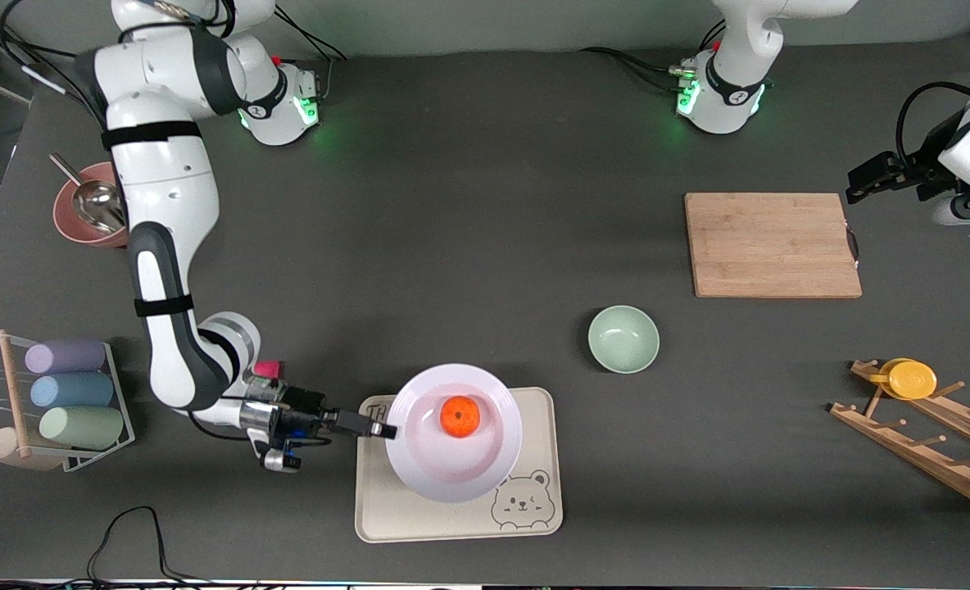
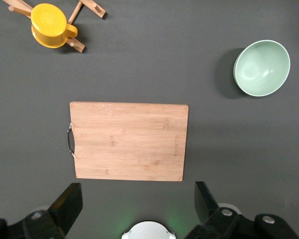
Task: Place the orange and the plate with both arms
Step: 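Carry the plate with the right gripper onto the white tray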
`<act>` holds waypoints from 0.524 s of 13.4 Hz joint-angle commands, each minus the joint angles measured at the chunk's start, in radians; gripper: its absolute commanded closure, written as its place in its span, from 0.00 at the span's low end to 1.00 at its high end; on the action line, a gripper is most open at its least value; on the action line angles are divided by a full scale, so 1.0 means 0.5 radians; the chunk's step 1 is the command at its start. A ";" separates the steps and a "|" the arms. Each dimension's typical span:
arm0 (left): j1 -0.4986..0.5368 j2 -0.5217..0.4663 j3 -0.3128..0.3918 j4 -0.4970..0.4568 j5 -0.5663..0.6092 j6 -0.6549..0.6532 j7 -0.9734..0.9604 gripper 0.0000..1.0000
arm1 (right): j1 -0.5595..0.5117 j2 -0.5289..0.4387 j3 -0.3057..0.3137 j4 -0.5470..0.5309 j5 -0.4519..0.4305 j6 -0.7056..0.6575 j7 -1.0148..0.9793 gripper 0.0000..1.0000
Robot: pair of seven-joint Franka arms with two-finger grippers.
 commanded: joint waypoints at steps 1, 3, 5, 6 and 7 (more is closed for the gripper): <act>-0.003 -0.017 -0.034 0.023 0.012 0.004 -0.012 0.00 | -0.010 0.201 -0.008 0.330 -0.016 0.009 0.130 1.00; 0.000 -0.017 -0.034 0.026 0.012 0.004 -0.012 0.00 | -0.010 0.253 -0.008 0.330 -0.016 0.045 0.093 1.00; 0.000 -0.014 -0.034 0.035 0.012 0.004 -0.012 0.00 | -0.010 0.299 -0.005 0.337 -0.012 0.085 0.084 1.00; 0.003 -0.008 -0.031 0.035 0.009 0.019 -0.012 0.00 | -0.007 0.321 -0.002 0.337 -0.012 0.128 0.044 1.00; 0.006 0.002 -0.027 0.035 0.009 0.037 -0.009 0.00 | -0.007 0.348 0.008 0.337 -0.012 0.144 -0.020 1.00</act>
